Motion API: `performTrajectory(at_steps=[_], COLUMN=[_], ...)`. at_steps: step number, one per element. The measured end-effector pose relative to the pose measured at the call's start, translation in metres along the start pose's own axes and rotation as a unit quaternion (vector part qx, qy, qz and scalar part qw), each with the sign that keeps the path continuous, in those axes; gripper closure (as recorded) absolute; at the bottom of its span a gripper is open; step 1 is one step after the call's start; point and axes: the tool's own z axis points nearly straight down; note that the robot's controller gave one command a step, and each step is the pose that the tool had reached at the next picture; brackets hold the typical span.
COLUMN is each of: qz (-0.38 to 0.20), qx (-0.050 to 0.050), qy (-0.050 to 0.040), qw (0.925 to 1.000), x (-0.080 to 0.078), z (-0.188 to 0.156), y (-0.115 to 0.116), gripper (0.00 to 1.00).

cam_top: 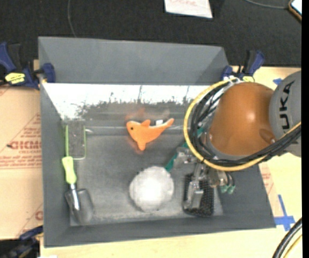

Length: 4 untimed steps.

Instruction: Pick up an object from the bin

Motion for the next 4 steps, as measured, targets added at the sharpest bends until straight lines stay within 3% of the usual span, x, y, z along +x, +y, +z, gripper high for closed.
performTrajectory(at_steps=[1, 2, 3, 4], qz=[0.000, -0.143, -0.272, -0.291], qx=[0.000, 0.001, 0.004, 0.000], qy=[-0.0038, -0.0058, -0.0101, -0.0045], qw=[1.0000, 0.9897, 0.9621, 0.9569], x=[-0.002, -0.057, -0.100, -0.060], z=[-0.003, 0.086, 0.054, 0.099], y=[0.000, 0.037, 0.036, 0.071], gripper=[0.00, 0.00, 0.00, 0.00])
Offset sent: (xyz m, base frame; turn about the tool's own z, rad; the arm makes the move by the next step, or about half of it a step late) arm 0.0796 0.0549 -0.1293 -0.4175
